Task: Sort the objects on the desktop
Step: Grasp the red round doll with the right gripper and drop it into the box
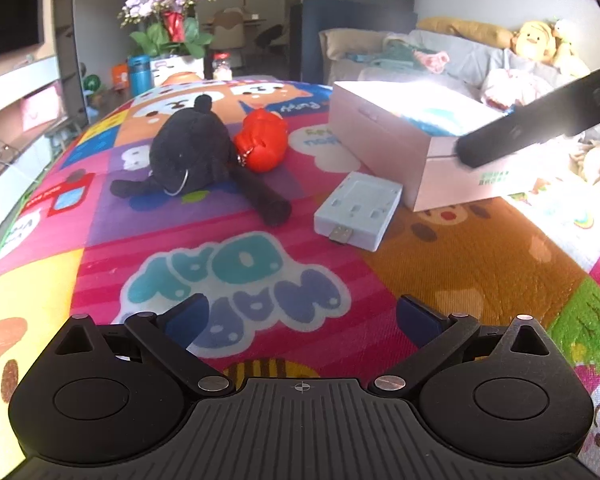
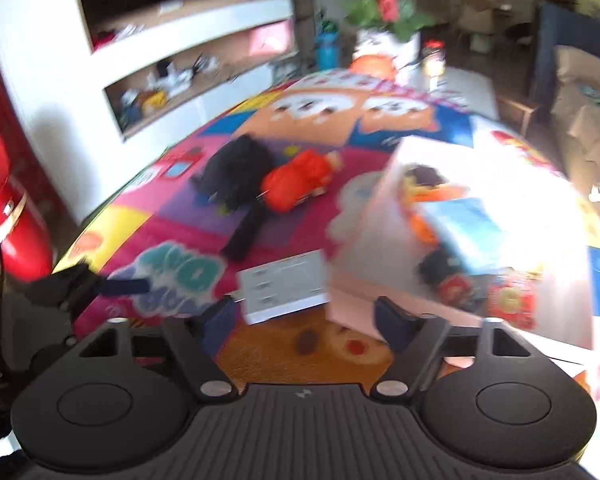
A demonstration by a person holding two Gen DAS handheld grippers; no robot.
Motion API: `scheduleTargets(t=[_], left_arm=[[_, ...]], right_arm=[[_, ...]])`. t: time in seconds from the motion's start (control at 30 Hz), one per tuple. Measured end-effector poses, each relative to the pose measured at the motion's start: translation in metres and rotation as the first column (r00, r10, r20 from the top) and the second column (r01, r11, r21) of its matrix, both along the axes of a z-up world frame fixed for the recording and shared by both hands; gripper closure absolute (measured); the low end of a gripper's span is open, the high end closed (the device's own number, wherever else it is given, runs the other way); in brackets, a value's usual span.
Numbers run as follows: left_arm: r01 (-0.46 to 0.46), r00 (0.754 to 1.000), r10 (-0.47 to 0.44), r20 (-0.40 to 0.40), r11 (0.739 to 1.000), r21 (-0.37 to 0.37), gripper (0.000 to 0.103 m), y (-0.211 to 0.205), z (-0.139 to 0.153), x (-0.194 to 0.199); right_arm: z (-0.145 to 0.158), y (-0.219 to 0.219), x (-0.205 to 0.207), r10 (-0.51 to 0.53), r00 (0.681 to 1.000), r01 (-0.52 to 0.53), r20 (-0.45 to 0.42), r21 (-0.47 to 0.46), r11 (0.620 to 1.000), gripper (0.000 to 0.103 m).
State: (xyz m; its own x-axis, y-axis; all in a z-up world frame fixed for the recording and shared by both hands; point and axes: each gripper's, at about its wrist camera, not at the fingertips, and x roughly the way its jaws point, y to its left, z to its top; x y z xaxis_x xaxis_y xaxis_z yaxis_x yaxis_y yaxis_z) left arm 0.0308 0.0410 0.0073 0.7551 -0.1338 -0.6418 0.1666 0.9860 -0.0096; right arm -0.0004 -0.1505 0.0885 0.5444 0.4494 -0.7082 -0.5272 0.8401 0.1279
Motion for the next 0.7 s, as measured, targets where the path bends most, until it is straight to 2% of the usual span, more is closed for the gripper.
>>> scheduleTargets(t=[0.13,0.23,0.37,0.43,0.5,0.53,0.63,0.7], left_arm=[[-0.021,1.0,0.021,0.003,1.0,-0.001,0.001,0.001,0.001,0.001],[-0.005,1.0,0.005,0.016,1.0,-0.003,0.001,-0.001,0.002,0.004],[0.025,0.999,-0.025,0.025,1.0,-0.005,0.001,-0.012,0.003,0.013],[0.034,0.999,-0.034,0.024,0.999,-0.01,0.001,-0.018,0.003,0.016],[0.047,0.998,-0.047,0.028,0.999,-0.003,0.001,-0.023,0.004,0.016],[0.055,0.998,-0.055,0.032,0.998,0.002,0.001,-0.025,0.004,0.015],[0.062,0.998,-0.062,0.033,0.998,0.014,0.001,-0.023,0.004,0.012],[0.043,0.999,-0.044,0.024,0.999,0.014,0.001,-0.02,0.002,0.013]], right_arm=[[-0.008,-0.039,-0.004,-0.055,0.998,0.055,0.016,0.004,0.998,0.018],[-0.015,-0.07,-0.006,-0.169,0.985,0.17,0.042,-0.018,0.985,0.016],[-0.024,-0.109,0.004,-0.366,0.927,0.365,0.082,0.025,0.931,0.007],[-0.033,-0.119,0.014,-0.421,0.903,0.416,0.079,0.071,0.906,0.006],[-0.038,-0.119,0.025,-0.406,0.913,0.399,0.032,0.13,0.908,0.006],[-0.039,-0.115,0.029,-0.388,0.921,0.381,0.023,0.15,0.912,0.001],[-0.039,-0.093,0.037,-0.358,0.931,0.347,0.067,0.136,0.928,0.0],[-0.04,-0.082,0.044,-0.322,0.945,0.308,0.062,0.174,0.935,0.0]])
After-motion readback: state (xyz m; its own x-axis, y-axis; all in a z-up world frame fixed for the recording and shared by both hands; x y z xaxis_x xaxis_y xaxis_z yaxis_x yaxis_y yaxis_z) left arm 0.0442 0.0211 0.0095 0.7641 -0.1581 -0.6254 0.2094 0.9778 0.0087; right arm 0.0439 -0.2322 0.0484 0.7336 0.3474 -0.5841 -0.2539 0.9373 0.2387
